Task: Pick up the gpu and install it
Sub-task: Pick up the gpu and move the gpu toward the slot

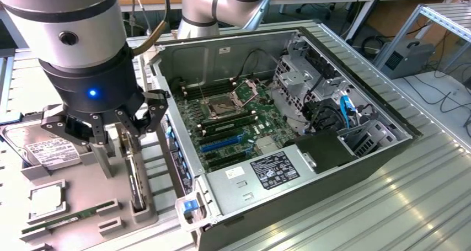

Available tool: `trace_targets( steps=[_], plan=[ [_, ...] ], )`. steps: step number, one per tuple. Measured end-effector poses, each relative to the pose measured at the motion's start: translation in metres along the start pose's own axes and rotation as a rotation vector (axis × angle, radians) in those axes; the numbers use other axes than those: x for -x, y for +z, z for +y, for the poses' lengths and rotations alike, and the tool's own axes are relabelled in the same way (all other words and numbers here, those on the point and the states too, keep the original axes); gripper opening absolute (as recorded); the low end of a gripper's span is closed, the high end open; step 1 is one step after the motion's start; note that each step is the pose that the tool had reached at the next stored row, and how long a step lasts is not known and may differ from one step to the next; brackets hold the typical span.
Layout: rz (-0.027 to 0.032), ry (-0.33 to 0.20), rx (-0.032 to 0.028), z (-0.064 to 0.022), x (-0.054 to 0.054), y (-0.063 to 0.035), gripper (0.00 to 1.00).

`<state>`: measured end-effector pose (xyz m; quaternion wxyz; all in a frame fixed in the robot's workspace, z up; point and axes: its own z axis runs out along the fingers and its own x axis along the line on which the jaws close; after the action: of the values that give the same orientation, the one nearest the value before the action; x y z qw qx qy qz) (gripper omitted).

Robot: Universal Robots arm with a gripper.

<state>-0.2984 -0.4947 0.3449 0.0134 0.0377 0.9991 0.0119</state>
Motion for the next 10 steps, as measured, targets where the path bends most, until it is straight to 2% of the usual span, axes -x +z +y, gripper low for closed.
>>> trace_targets(
  steps=[4, 10],
  plan=[
    [0.0, 0.0, 0.0001, -0.0002, 0.0, 0.0111, 0.42],
    [-0.0001, 0.0, 0.0001, -0.0005, -0.001, 0.0223, 0.42]
  ],
)
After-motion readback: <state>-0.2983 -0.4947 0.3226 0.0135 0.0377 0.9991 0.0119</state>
